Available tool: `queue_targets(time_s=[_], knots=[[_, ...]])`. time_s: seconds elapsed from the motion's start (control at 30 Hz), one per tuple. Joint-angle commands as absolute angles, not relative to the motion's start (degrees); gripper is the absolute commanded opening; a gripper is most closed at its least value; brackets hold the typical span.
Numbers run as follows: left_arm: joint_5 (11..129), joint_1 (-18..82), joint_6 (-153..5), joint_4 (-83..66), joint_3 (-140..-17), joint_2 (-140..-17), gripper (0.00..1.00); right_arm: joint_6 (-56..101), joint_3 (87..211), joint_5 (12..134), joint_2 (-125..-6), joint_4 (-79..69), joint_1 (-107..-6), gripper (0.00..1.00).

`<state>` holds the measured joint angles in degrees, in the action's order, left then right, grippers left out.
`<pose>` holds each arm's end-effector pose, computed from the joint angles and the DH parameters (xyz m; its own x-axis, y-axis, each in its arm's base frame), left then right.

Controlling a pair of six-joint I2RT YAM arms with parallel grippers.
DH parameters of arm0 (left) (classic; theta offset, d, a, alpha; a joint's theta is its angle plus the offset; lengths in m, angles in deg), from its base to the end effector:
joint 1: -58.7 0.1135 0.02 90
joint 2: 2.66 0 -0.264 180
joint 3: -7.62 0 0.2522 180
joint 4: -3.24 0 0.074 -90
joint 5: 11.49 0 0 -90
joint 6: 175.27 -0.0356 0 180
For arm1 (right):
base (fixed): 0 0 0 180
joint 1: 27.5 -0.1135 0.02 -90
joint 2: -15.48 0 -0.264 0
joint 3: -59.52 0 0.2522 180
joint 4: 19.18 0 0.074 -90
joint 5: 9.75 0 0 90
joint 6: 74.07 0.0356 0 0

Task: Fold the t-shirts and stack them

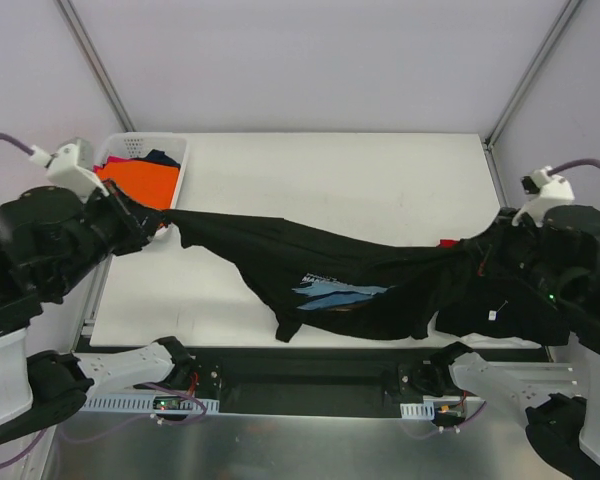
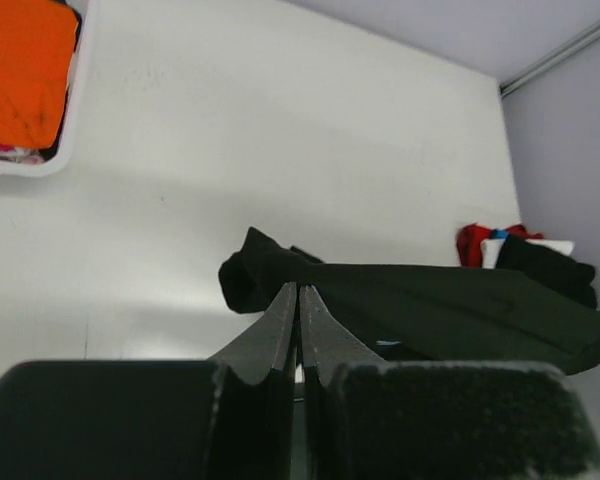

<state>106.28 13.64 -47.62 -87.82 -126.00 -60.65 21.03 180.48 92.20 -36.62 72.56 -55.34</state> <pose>0.0431 -0.0197 0.5536 -0.3376 -0.4269 -0.8389 0.1299 0.8616 -0.4907 0.0468 0.0164 0.5147 -0.3681 -0.0960 -0.9248 -0.2565 0.9665 0.0017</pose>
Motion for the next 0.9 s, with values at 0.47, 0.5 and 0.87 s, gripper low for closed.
queue_targets(time_s=[0.47,0.5,0.87], knots=[[103.75,23.54,-45.80,-76.28,-102.13,-76.82,0.00,19.45,155.37,77.72,-47.35,55.94,-50.18,0.01],[99.38,25.98,-46.85,-75.04,-101.16,-77.79,0.00,19.27,154.93,76.49,-48.58,54.97,-49.83,0.01],[91.59,34.79,-53.89,-72.57,-108.78,-101.25,0.00,14.09,160.28,68.74,-70.90,52.24,-45.35,0.01]])
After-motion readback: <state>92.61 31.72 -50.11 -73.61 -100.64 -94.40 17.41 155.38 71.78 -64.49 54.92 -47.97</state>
